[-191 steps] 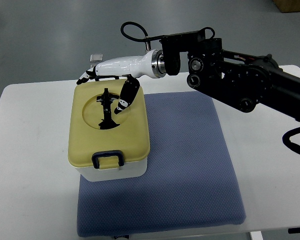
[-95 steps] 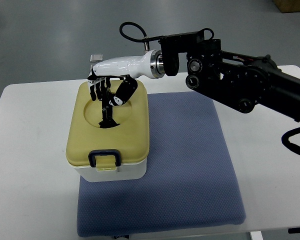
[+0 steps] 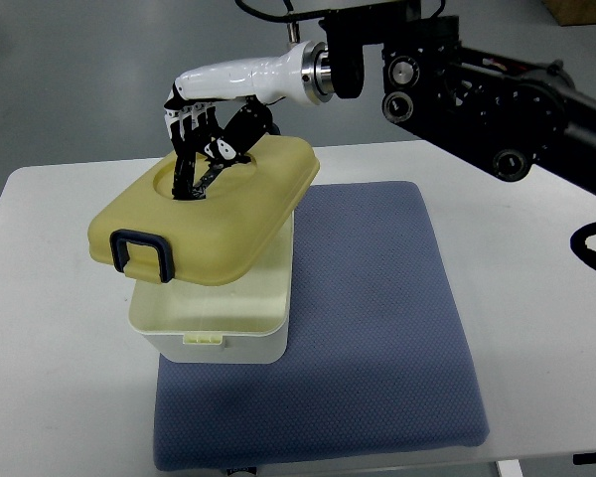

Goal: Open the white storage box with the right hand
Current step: 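Lift the yellow lid off the box with the right hand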

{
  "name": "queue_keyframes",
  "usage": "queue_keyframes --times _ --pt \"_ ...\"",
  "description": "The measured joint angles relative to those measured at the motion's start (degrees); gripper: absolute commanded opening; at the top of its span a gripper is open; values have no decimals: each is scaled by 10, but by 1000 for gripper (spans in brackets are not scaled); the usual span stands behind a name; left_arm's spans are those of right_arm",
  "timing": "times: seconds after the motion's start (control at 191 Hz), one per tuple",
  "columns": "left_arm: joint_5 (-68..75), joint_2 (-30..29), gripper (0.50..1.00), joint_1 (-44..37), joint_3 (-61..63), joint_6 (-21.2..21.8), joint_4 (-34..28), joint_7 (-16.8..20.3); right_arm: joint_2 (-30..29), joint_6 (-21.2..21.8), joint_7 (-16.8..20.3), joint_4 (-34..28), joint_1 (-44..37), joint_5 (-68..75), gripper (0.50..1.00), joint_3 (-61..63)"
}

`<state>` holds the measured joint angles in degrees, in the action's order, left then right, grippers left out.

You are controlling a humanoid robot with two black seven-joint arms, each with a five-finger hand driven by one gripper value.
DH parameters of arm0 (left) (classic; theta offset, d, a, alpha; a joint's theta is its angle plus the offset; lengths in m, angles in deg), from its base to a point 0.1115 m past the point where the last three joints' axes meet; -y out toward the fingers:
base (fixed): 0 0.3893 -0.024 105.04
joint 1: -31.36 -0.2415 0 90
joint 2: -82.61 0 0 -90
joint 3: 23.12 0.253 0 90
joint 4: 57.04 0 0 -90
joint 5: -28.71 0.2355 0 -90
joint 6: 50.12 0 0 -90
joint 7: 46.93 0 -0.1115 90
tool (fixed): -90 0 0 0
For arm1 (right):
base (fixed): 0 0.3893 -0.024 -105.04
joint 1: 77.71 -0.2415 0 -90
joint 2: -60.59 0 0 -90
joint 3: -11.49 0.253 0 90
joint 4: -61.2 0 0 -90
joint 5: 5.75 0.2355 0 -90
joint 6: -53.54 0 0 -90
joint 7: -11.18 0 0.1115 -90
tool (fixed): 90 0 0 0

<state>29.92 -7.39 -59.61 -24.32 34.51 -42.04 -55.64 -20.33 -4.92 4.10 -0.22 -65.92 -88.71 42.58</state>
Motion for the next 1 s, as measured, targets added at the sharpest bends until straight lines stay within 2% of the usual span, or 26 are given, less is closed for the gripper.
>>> queue_keyframes --times 0.131,0.445,0.728,1.001 --pt "0 0 1000 0 0 0 0 0 27 31 -1 -6 -9 4 500 54" --pt "1 0 1000 0 1 0 0 0 150 35 -7 -10 -9 7 500 67" --pt "1 0 1000 0 1 0 1 -1 248 35 -8 -3 60 1 500 40" --pt "0 0 1000 0 0 0 0 -1 282 35 -8 19 124 -5 500 27"
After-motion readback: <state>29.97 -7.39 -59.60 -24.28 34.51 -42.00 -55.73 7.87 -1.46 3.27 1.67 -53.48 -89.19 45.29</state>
